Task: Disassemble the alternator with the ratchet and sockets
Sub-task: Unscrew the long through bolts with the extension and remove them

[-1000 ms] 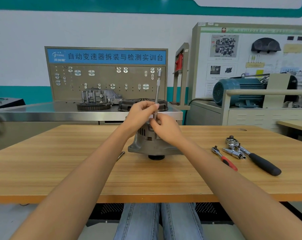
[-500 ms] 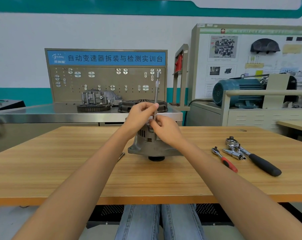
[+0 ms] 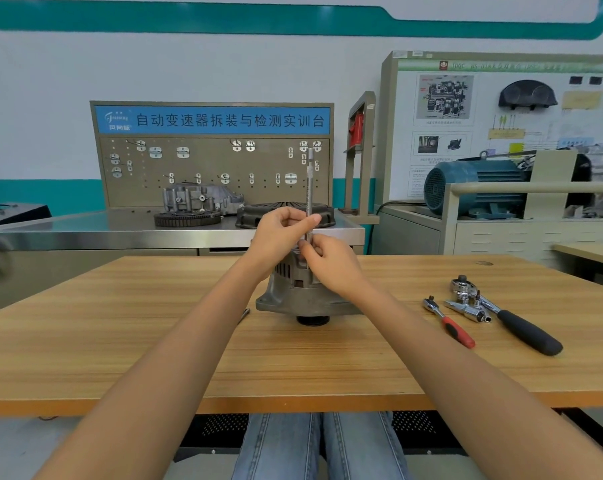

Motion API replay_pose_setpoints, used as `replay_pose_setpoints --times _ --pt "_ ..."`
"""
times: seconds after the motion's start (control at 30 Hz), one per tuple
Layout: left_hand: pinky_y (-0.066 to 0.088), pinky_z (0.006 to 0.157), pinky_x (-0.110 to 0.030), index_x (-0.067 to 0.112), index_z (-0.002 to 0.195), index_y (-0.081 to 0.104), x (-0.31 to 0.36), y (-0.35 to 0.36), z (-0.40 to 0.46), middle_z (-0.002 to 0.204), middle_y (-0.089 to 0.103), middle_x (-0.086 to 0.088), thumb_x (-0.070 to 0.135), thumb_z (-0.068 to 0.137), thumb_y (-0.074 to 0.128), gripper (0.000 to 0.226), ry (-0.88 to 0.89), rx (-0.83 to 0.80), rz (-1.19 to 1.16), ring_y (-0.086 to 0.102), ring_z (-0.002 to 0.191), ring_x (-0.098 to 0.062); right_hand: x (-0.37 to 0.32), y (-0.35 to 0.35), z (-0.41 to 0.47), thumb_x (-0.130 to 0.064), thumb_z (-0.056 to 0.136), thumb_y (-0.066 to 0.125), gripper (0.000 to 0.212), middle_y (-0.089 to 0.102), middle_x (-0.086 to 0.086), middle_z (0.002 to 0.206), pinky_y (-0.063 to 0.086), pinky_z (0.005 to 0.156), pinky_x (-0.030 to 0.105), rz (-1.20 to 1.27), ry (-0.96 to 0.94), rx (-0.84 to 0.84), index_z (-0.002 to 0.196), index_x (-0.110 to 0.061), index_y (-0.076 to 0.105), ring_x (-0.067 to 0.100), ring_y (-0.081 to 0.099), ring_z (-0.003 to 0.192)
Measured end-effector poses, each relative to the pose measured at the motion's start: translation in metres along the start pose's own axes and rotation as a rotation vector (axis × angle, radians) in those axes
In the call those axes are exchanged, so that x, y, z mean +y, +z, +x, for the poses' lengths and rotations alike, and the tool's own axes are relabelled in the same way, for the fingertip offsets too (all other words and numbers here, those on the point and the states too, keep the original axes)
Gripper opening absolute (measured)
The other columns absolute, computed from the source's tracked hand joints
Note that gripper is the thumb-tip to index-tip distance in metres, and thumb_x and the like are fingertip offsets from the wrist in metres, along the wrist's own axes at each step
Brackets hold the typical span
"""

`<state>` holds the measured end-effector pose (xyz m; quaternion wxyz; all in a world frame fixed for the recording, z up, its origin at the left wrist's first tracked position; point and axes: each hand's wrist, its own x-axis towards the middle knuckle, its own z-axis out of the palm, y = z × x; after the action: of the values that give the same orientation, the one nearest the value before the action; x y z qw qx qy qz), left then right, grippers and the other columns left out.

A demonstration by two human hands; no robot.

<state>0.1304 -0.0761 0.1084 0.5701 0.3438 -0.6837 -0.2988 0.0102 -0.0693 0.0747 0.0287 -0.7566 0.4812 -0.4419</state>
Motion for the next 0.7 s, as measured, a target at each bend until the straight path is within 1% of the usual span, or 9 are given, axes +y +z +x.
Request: replay_pose_setpoints --times 0.1,0.2,0.27,0.3,0.43,0.5,0.53,0.6,0.7 --pt "0.046 0.09 -0.025 0.017 0.096 0.07 0.0026 -0.0024 -0.0019 0.09 0.068 0.006 0.026 0.093 0.061 0.012 0.003 -0.049 0.023 0.061 0.093 -0.007 -0.0004 -0.0003 0.0008 -0.033 0.099 0.04 0.03 0.067 0.008 0.078 0.047 0.064 0.036 -0.003 0.005 -0.016 0.083 -0.016 0.059 0.021 0.06 0.07" --pt "0.043 0.097 -0.029 0.024 0.088 0.071 0.0041 -0.0032 -0.0037 0.092 0.071 0.007 0.023 0.094 0.059 0.014 0.004 -0.071 0.025 0.061 0.1 -0.007 0.0 0.0003 0.0017 -0.033 0.099 0.04 0.03 0.06 0.001 0.066 0.043 0.058 0.033 -0.013 0.008 -0.017 0.077 -0.02 0.056 0.016 0.055 0.061" --pt "0.042 0.096 -0.027 0.024 0.085 0.071 0.0034 -0.0034 -0.004 0.094 0.071 0.006 0.024 0.093 0.06 0.014 0.008 -0.073 0.031 0.061 0.102 -0.007 0.0006 0.0004 0.0018 -0.033 0.099 0.04 0.031 0.055 -0.003 0.061 0.04 0.054 0.03 -0.013 0.01 -0.016 0.074 -0.021 0.054 0.012 0.051 0.057" --pt "0.043 0.093 -0.024 0.022 0.084 0.071 0.0029 -0.0033 -0.004 0.093 0.071 0.005 0.024 0.092 0.061 0.013 0.011 -0.072 0.033 0.061 0.099 -0.006 0.0006 0.0005 0.0017 -0.033 0.099 0.04 0.031 0.053 -0.003 0.061 0.039 0.054 0.03 -0.01 0.012 -0.017 0.073 -0.021 0.053 0.012 0.05 0.056" --pt "0.045 0.069 -0.014 0.017 0.081 0.066 0.0009 -0.0014 -0.0004 0.077 0.064 0.004 0.024 0.087 0.069 0.01 0.006 -0.025 0.018 0.059 0.073 -0.001 -0.0003 -0.0005 0.0004 -0.036 0.097 0.043 0.029 0.048 -0.005 0.058 0.04 0.056 0.033 0.026 0.019 -0.002 0.071 -0.023 0.047 0.012 0.046 0.055" --pt "0.044 0.056 -0.01 0.016 0.08 0.062 -0.0011 0.0004 0.0006 0.072 0.061 0.004 0.024 0.085 0.071 0.013 0.002 0.016 0.024 0.056 0.062 0.002 -0.0001 -0.0004 0.0002 -0.038 0.096 0.046 0.029 0.046 -0.006 0.056 0.038 0.055 0.032 0.038 0.024 0.021 0.071 -0.024 0.045 0.012 0.044 0.054" --pt "0.043 0.053 -0.01 0.016 0.079 0.061 -0.002 0.0009 0.0009 0.071 0.06 0.005 0.024 0.084 0.072 0.014 0.004 0.028 0.027 0.055 0.058 0.003 0.0002 -0.0002 -0.0003 -0.038 0.096 0.046 0.03 0.046 -0.007 0.056 0.035 0.053 0.03 0.036 0.018 0.029 0.07 -0.024 0.044 0.011 0.044 0.054" --pt "0.044 0.056 -0.01 0.017 0.079 0.062 -0.002 0.0007 0.0007 0.071 0.06 0.005 0.026 0.085 0.071 0.014 0.018 0.023 0.025 0.055 0.059 0.005 0.0008 -0.0002 -0.0014 -0.034 0.098 0.045 0.03 0.045 -0.007 0.055 0.031 0.052 0.027 0.039 -0.002 0.03 0.069 -0.024 0.043 0.01 0.043 0.053" --pt "0.048 0.079 -0.02 0.021 0.085 0.067 -0.0013 -0.0011 -0.0004 0.084 0.067 0.005 0.027 0.091 0.064 0.009 0.027 -0.017 0.008 0.063 0.084 -0.004 0.0013 -0.0007 -0.0019 -0.029 0.099 0.043 0.028 0.047 -0.008 0.058 0.032 0.053 0.025 0.061 -0.01 0.017 0.071 -0.026 0.046 0.008 0.045 0.055"
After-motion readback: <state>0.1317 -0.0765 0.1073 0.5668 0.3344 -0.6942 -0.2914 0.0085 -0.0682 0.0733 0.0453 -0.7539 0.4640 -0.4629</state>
